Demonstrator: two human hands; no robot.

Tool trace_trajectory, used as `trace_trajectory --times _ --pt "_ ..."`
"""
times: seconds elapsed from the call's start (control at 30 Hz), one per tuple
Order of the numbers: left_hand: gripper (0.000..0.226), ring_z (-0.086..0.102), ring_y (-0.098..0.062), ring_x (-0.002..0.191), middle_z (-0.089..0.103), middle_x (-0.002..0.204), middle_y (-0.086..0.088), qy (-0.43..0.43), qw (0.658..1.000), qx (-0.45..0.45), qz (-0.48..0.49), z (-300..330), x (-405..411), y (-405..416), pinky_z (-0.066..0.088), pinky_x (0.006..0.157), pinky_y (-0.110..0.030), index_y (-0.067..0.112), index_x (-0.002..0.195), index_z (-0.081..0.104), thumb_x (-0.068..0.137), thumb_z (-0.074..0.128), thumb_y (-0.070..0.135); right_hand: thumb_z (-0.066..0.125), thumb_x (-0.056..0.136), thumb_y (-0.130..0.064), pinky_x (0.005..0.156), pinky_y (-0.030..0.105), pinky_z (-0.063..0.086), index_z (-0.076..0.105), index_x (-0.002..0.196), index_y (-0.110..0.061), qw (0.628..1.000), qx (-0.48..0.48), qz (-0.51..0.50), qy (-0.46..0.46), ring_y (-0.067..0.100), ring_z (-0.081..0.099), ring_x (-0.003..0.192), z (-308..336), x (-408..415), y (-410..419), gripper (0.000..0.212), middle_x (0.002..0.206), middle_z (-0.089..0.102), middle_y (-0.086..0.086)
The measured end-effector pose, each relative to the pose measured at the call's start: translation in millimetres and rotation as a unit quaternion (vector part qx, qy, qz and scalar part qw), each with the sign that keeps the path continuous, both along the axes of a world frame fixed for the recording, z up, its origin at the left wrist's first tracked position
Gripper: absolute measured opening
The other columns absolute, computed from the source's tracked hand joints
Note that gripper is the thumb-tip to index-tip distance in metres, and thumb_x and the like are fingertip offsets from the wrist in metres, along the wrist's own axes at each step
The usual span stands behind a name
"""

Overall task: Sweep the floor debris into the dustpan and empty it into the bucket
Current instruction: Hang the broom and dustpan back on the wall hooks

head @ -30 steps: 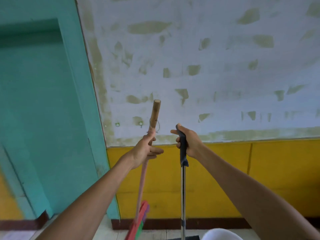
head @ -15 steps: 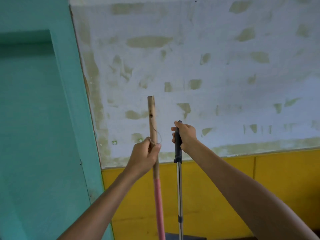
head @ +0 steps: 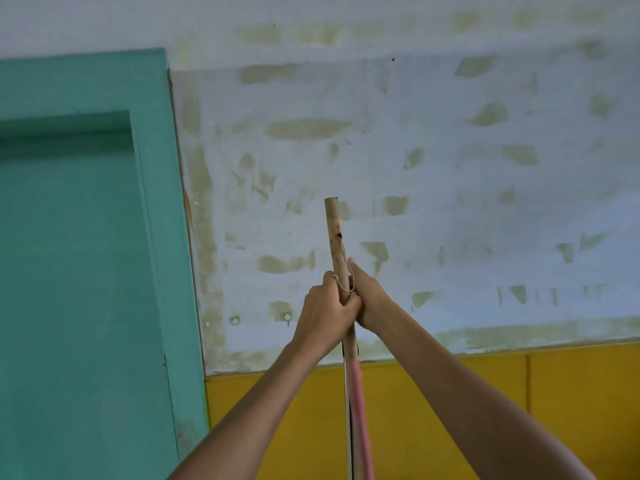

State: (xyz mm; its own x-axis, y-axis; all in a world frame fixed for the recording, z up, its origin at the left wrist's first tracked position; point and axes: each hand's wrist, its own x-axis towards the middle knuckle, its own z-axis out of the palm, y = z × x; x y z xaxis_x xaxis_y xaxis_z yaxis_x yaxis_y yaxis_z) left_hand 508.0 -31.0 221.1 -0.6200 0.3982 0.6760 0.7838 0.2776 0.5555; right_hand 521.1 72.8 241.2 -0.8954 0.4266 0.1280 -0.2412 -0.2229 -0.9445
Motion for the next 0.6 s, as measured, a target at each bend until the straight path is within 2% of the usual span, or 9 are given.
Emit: trace_trajectory --times 0.07,0.13,0.2,0.23,0.3,0.37,0.43,0.5,0.6 --pt "0.021 0.057 -0.004 0.047 0.057 0.059 0.006 0.018 0.999 0.022 0.018 6 -2 2 0.040 0.036 -0.017 0.024 0.075 0.045 0.085 0.057 0.038 0.031 0.093 -0.067 0.068 0.035 0.050 0.070 0.078 -0.017 0.995 0.051 0.075 0.034 0.015 0.063 0.063 -16 7 3 0.064 0.063 0.063 0.001" --pt "0.023 0.055 -0.003 0.044 0.054 0.056 0.008 0.032 0.999 0.023 0.033 13 -7 1 0.035 0.034 -0.014 0.023 0.071 0.042 0.083 0.057 0.036 0.027 0.086 -0.078 0.078 0.041 0.052 0.070 0.107 -0.030 0.985 0.117 0.114 0.059 0.018 0.069 0.084 -48 16 5 0.068 0.087 0.072 -0.001" --pt "0.022 0.049 -0.005 0.039 0.051 0.055 0.007 0.032 0.999 0.019 0.027 18 -12 0 0.035 0.035 -0.016 0.022 0.070 0.040 0.081 0.055 0.035 0.037 0.082 -0.079 0.081 0.040 0.053 0.058 0.124 -0.039 0.975 0.181 0.103 0.073 0.017 0.069 0.097 -88 23 2 0.062 0.104 0.072 -0.005" --pt "0.021 0.047 -0.006 0.038 0.050 0.054 0.006 0.030 0.999 0.019 0.022 19 -13 0 0.039 0.036 -0.020 0.021 0.071 0.041 0.080 0.054 0.035 0.048 0.080 -0.076 0.081 0.036 0.053 0.049 0.131 -0.039 0.971 0.208 0.088 0.083 0.015 0.067 0.096 -102 25 -3 0.064 0.102 0.069 -0.007" --pt "0.020 0.049 -0.009 0.039 0.053 0.054 0.003 0.031 0.999 0.015 0.019 20 -15 1 0.046 0.040 -0.029 0.019 0.076 0.046 0.083 0.053 0.037 0.072 0.075 -0.059 0.072 0.025 0.051 0.035 0.137 -0.031 0.958 0.258 0.063 0.110 0.006 0.059 0.078 -115 24 -13 0.077 0.089 0.056 -0.008" --pt "0.025 0.055 -0.014 0.043 0.056 0.055 0.003 0.050 0.998 -0.006 0.033 18 -14 1 0.050 0.045 -0.036 0.017 0.080 0.049 0.088 0.051 0.041 0.079 0.074 -0.042 0.068 0.019 0.048 0.036 0.128 -0.028 0.953 0.274 0.051 0.118 -0.002 0.052 0.072 -110 20 -18 0.071 0.090 0.047 -0.010" --pt "0.033 0.060 -0.014 0.050 0.058 0.058 0.006 0.104 0.990 -0.067 0.073 11 -16 -4 0.052 0.050 -0.035 0.019 0.082 0.050 0.091 0.046 0.050 0.077 0.075 -0.028 0.071 0.020 0.050 0.039 0.122 -0.026 0.955 0.258 0.046 0.137 -0.002 0.059 0.082 -101 15 -17 0.060 0.099 0.053 -0.006" --pt "0.040 0.060 -0.011 0.054 0.060 0.061 0.008 0.164 0.973 -0.119 0.111 -1 -18 -8 0.050 0.053 -0.029 0.022 0.083 0.049 0.092 0.039 0.060 0.069 0.079 -0.010 0.075 0.025 0.054 0.039 0.122 -0.017 0.948 0.261 0.030 0.179 0.009 0.062 0.096 -90 9 -11 0.052 0.106 0.058 0.002" --pt "0.037 0.061 -0.009 0.059 0.060 0.066 0.009 0.178 0.972 -0.098 0.121 -14 -16 -9 0.046 0.054 -0.025 0.025 0.085 0.045 0.093 0.039 0.060 0.055 0.084 0.009 0.069 0.032 0.052 0.041 0.111 -0.009 0.932 0.295 0.018 0.208 0.018 0.057 0.085 -75 -1 -13 0.035 0.094 0.053 0.010"
